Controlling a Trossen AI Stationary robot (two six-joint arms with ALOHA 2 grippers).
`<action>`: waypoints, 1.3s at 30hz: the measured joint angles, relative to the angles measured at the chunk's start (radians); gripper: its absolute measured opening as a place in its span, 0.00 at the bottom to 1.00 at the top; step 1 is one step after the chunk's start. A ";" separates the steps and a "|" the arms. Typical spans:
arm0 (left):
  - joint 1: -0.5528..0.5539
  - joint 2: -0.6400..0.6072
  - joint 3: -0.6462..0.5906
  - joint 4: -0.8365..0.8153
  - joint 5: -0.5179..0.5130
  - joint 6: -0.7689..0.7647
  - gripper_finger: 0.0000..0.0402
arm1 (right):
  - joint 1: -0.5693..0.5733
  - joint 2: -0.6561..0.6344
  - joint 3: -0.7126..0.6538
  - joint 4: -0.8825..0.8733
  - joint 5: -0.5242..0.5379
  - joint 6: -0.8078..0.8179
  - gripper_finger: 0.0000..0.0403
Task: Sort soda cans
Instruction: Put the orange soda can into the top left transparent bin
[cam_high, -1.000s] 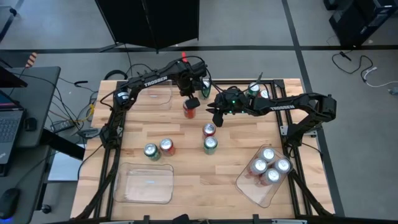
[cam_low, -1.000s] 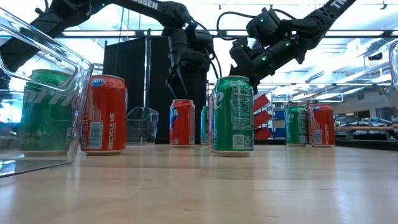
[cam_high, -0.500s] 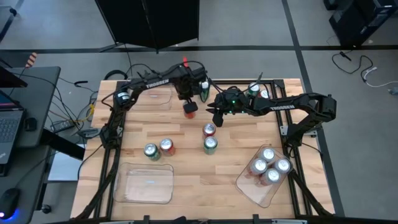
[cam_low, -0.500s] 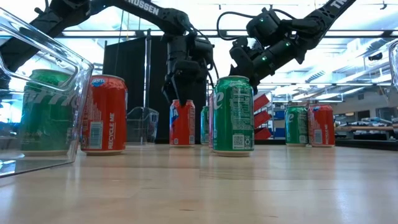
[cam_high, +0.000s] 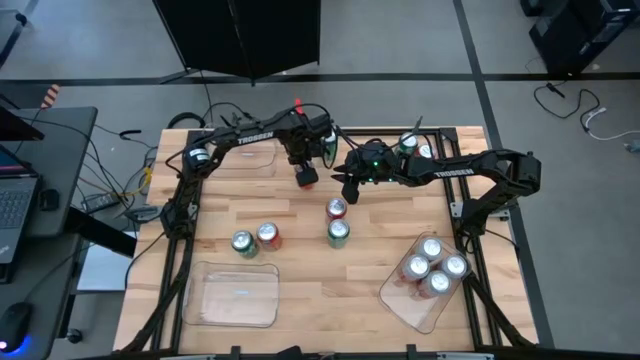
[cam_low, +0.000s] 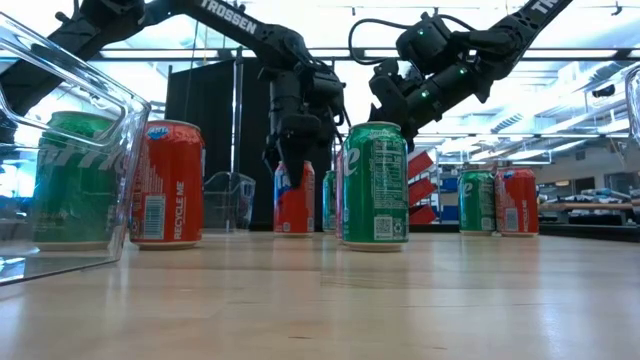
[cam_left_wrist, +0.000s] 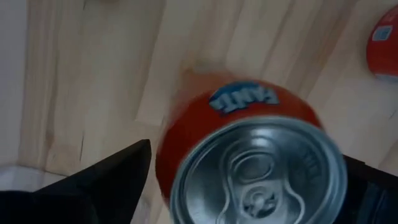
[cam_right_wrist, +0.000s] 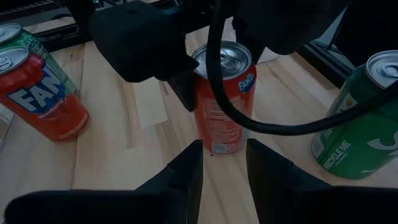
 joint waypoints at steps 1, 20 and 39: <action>0.000 0.000 0.000 0.005 -0.003 0.000 0.92 | 0.000 0.000 0.000 0.000 0.000 0.000 0.27; 0.001 -0.012 0.258 -0.222 -0.104 0.021 0.72 | 0.000 0.000 0.000 -0.030 0.000 0.000 0.27; 0.221 -0.204 0.390 -0.341 -0.211 -0.185 0.72 | 0.002 0.000 0.000 -0.058 0.000 0.000 0.27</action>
